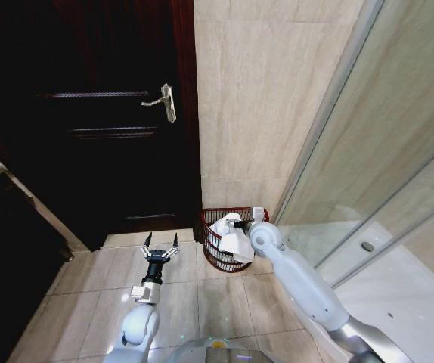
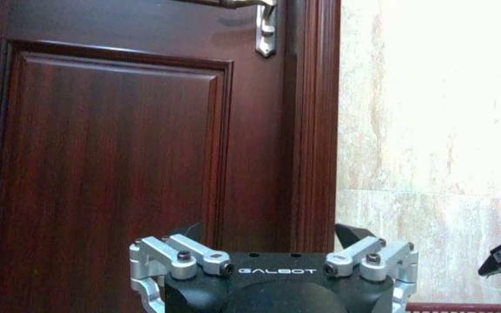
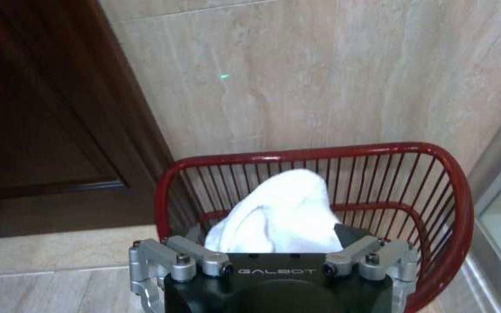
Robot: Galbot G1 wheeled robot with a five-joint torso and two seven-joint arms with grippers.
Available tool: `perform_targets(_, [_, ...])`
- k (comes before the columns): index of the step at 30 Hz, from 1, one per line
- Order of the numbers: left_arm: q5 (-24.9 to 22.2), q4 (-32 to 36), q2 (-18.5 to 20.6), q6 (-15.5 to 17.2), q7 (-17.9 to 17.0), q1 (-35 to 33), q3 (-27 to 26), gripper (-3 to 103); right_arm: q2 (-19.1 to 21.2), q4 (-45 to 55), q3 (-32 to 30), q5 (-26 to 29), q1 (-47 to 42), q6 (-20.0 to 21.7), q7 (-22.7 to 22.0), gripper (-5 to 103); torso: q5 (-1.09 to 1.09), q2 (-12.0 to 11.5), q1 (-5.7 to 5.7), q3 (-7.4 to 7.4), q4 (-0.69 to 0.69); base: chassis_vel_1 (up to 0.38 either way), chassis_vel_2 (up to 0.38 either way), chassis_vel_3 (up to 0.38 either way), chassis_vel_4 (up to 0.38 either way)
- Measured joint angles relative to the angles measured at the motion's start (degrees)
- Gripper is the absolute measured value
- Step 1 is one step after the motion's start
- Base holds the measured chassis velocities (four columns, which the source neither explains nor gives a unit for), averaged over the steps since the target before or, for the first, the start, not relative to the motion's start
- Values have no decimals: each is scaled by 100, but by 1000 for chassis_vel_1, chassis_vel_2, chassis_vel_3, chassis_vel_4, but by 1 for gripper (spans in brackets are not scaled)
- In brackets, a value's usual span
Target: Discard the used towel into the hamper.
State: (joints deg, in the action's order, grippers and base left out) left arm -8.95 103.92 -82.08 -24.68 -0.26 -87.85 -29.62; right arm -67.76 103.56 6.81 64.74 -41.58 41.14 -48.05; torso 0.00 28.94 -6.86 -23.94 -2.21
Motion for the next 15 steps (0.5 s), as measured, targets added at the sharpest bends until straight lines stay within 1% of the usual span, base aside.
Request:
perform_targets(1, [-5,0,1,-2,1,0,-3,100,-6,51,73,41,-46,-65,-105,100,0,0,0,0,0,0,0,0,0])
perform_targets(2, [-9,0,3,-3,1,0,-5,100,-9,57,108,20,-105,-110,-96,100,0,0,0,0,-1,0,0,0,0])
perform_targets(3, [-11,0,7,-3,2,2,-6,100,-9,35,121,-79,-165,-141,49,100,0,0,0,0,1,0,0,0,0])
perform_targets(4, [-11,0,7,-3,2,2,-6,100,-9,35,121,-79,-165,-141,49,100,0,0,0,0,1,0,0,0,0])
perform_targets(6, [-11,0,14,-4,6,19,-3,100,1,-148,137,-565,-314,-428,802,100,0,0,0,0,1,0,0,0,0])
perform_targets(7, [-11,0,14,-4,6,19,-3,100,1,-148,137,-565,-314,-428,802,100,0,0,0,0,1,0,0,0,0])
perform_targets(8, [-12,4,15,-3,9,24,0,100,9,-229,174,-802,-362,-617,1068,100,0,0,0,0,1,0,0,0,0])
perform_targets(9, [-12,9,16,-2,12,31,3,100,15,-271,219,-958,-400,-740,1214,100,0,0,0,0,0,0,0,0,0])
perform_targets(11, [-12,13,16,-1,13,36,4,100,16,-289,252,-1068,-439,-810,1293,100,0,0,0,0,1,0,0,0,0])
perform_targets(13, [-12,26,13,5,19,37,6,100,5,-302,369,-1371,-608,-1030,1481,100,0,0,0,0,0,0,0,0,0])
perform_targets(15, [-14,27,11,8,36,35,6,100,-18,-374,471,-1714,-805,-1431,1857,100,0,0,0,0,1,0,0,0,0])
